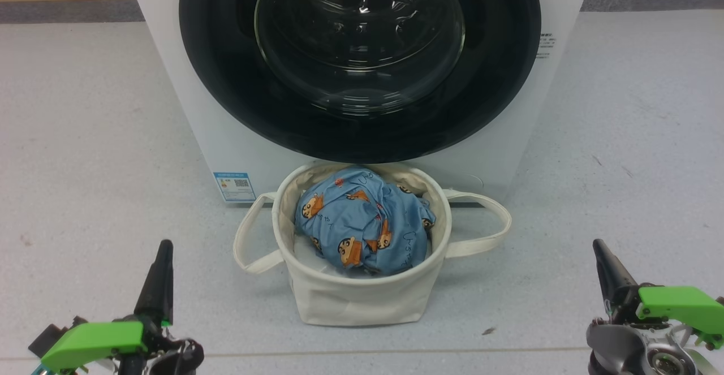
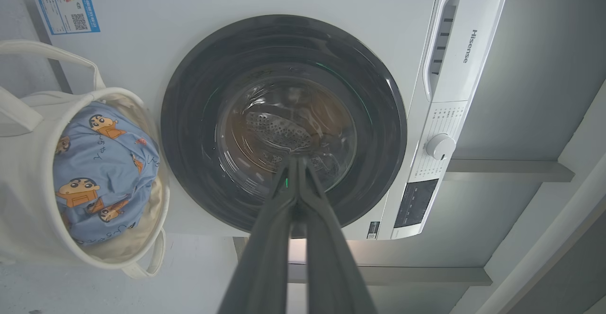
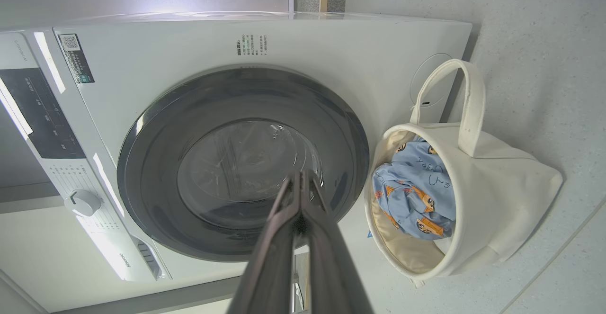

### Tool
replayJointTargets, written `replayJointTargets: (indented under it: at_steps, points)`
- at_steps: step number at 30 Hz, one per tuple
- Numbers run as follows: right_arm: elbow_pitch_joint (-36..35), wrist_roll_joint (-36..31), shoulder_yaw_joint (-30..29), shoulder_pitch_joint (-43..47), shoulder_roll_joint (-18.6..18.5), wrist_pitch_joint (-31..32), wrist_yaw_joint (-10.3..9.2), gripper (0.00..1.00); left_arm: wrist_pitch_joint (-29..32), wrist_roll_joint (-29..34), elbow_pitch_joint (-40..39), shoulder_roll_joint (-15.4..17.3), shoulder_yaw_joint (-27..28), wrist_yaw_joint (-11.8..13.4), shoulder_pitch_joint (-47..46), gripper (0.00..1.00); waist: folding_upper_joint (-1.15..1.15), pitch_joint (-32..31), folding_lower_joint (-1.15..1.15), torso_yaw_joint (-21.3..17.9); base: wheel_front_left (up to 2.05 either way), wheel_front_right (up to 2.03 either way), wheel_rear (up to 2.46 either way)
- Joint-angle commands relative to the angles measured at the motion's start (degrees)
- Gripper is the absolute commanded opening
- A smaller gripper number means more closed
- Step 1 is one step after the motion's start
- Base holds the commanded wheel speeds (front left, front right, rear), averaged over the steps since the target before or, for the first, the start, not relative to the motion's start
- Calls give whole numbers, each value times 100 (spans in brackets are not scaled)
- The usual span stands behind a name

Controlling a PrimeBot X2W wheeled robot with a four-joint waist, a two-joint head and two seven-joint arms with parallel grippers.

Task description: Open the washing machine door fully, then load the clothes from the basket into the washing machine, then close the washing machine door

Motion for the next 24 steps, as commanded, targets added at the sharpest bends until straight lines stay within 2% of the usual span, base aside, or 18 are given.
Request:
replayJointTargets:
  at_steps: [1, 24]
  points:
    - [-174, -11, 36, -176, -149, -70, 1, 0, 34, 18, -157, 34, 204, -44, -114, 0, 0, 0, 0, 0, 0, 0, 0]
    - [-173, -11, 35, -176, -149, -70, 1, 0, 35, 19, -157, 33, 205, -44, -114, 0, 0, 0, 0, 0, 0, 0, 0]
